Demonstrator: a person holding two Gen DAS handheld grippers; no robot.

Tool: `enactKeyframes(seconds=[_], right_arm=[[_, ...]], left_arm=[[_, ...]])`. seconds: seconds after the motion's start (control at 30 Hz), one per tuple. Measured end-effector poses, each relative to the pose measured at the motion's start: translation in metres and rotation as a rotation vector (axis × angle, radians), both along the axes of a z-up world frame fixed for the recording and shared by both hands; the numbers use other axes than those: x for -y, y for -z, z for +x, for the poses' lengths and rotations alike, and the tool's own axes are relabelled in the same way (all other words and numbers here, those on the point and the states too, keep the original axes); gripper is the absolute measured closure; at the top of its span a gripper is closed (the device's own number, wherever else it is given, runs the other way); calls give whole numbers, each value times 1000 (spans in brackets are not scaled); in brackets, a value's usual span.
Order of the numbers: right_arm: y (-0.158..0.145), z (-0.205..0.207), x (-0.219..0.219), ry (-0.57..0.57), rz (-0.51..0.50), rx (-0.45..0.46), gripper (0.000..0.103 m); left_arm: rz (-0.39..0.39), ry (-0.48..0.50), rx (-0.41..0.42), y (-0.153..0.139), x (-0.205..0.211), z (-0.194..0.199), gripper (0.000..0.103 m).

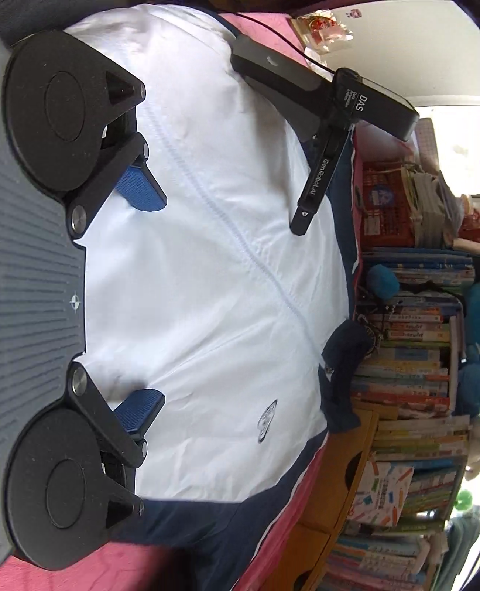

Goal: Fold clothes

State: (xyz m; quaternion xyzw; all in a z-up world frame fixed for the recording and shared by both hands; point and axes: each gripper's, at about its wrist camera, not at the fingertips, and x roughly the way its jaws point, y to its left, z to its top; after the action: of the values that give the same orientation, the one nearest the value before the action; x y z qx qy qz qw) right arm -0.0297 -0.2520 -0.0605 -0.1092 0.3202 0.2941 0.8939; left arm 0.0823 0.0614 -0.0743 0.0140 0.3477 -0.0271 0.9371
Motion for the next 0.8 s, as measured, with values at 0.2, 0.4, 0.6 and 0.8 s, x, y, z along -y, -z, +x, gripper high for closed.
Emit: enactKeyframes(seconds=[0.2,0.4,0.6,0.8], right_arm=[[-3,-48,85,211,-7,-29,0],[-20,-45,107,341,-5,17,0],[-29,-11,50,208,-31,115,0],[-19,14,-8,132,-169,143,0]], left_arm=[[0,-1,1,0,0,0,0],[1,-3,1,0,0,0,0],[2,-12,-3,-2,-2,-2,0],[48,7,106,-24,-10,-41,0]])
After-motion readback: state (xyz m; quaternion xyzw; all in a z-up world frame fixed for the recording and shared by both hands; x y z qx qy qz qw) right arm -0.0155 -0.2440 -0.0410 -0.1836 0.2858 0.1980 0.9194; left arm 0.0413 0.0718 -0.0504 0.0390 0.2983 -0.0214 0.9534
